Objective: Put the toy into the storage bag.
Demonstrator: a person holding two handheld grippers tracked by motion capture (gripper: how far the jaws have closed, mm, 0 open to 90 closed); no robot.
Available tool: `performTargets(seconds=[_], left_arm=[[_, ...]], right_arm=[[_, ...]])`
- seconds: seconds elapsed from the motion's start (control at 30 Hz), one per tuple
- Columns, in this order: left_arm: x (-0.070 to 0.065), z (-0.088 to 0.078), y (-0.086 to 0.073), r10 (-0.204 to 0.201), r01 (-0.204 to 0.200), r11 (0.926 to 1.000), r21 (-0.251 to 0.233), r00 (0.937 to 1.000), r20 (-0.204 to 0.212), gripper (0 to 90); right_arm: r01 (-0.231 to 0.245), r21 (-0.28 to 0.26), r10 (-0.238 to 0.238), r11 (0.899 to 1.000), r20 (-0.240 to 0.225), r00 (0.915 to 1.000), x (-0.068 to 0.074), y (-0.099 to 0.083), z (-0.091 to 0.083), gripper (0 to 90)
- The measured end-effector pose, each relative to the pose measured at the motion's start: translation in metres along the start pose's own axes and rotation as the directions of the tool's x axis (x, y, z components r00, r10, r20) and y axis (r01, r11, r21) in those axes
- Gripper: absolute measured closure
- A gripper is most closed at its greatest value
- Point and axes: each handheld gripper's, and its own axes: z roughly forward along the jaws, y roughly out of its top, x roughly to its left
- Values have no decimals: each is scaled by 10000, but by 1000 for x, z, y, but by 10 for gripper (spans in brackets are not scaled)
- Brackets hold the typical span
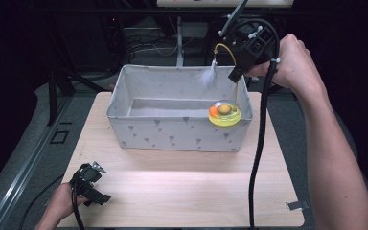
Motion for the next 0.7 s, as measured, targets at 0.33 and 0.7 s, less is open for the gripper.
performTargets(seconds=[0.33,0.7], left_arm=[[0,0,0,23,-23,10000,29,10000,21,36],[-1,1,1,87,-87,10000,41,10000,15,36]], right_arm=[[-276,-126,280,9995,287,9992,-12,10,-1,878],[-528,-259,538,9983,431,9976,-23,19,9,878]])
